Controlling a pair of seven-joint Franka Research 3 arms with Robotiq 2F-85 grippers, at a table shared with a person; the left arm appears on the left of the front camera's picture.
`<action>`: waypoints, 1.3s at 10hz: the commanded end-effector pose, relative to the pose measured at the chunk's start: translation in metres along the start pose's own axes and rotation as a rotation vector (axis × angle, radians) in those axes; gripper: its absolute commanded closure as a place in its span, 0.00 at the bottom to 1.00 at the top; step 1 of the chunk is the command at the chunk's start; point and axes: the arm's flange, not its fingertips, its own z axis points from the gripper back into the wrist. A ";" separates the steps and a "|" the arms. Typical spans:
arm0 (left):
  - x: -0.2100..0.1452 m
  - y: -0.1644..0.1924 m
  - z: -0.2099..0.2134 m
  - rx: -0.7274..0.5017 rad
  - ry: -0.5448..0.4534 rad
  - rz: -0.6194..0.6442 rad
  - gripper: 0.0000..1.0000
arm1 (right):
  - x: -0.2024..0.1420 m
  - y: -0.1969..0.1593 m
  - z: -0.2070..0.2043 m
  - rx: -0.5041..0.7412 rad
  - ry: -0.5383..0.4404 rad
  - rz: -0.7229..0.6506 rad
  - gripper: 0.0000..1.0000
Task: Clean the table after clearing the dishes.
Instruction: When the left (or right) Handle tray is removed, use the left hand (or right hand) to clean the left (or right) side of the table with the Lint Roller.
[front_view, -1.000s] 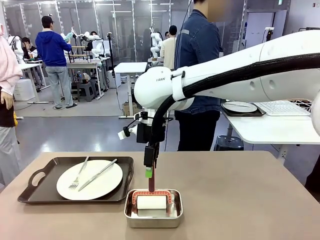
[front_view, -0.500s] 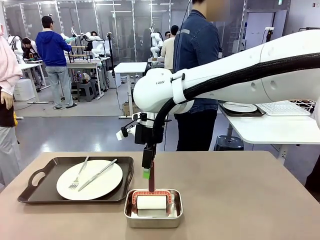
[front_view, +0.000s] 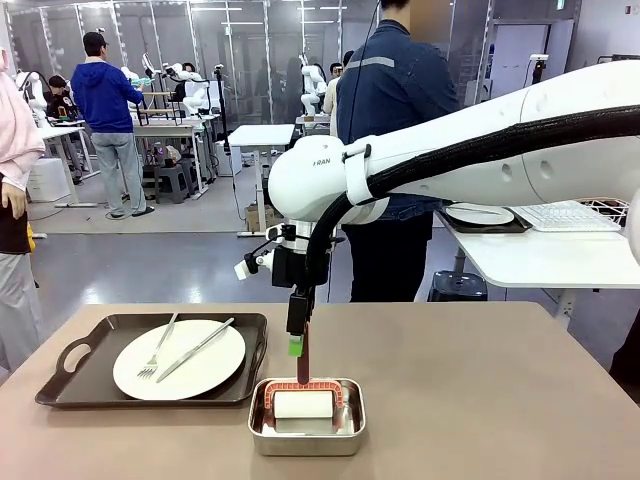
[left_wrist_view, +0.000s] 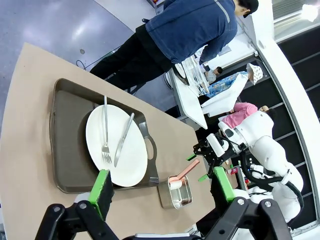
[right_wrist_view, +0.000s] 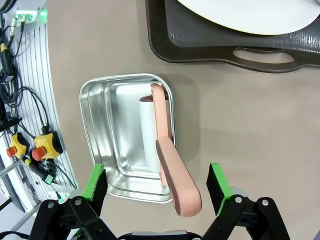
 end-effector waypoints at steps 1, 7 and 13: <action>0.003 0.000 0.002 -0.015 0.000 -0.012 0.00 | 0.000 0.000 0.000 0.000 0.001 0.000 0.00; 0.003 0.000 0.002 -0.015 0.000 -0.012 0.00 | 0.004 -0.015 0.018 -0.010 0.153 0.076 0.00; 0.003 0.000 0.002 -0.015 0.000 -0.012 0.00 | 0.007 -0.027 -0.003 -0.036 0.149 0.122 0.00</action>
